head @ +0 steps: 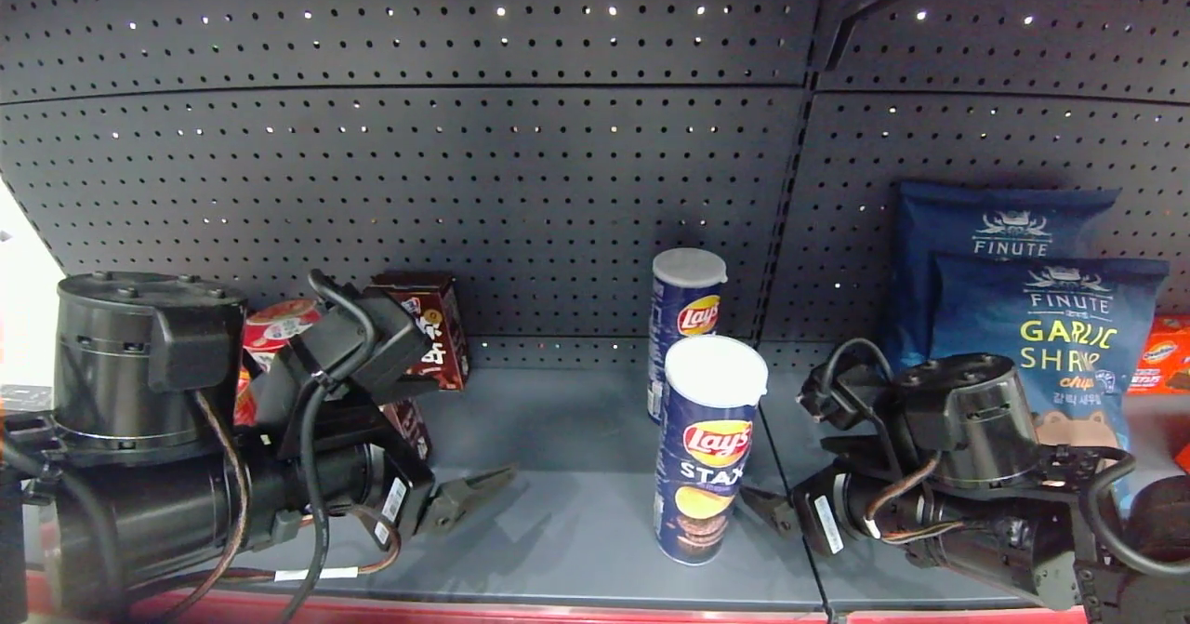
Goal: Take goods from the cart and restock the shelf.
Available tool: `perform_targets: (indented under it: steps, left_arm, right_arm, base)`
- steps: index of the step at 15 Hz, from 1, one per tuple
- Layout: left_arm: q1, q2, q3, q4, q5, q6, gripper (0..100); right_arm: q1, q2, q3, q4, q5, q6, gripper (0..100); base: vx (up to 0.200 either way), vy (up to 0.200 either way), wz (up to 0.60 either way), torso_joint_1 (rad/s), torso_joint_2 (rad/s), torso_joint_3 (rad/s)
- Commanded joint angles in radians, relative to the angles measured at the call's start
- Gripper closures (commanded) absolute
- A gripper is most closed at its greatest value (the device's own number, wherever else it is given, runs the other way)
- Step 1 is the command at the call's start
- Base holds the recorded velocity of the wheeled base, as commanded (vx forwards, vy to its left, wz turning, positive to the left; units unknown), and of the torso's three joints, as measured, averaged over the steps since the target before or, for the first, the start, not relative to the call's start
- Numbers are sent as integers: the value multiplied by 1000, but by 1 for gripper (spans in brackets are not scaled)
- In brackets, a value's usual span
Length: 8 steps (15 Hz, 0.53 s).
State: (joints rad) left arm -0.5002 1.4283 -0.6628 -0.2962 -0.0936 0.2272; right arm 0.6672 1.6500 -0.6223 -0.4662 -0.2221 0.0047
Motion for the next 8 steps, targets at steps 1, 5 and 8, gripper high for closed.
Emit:
perform_targets:
  steps: [1,5,8]
  left_arm:
    - [2,-2,2,0,0,0,0]
    - [0,1,0,0,0,1,0]
    - [0,0,5,0,0,3,0]
  right_arm:
    - [-3,-39,29,0,1,0,0]
    - [-1,-42,29,0,3,0,0]
    - [2,-26,15,-2,4,0,0]
  base:
    - [0,0,0,0,0,0]
    - [0,0,0,0,0,0]
    - [0,0,0,0,0,0]
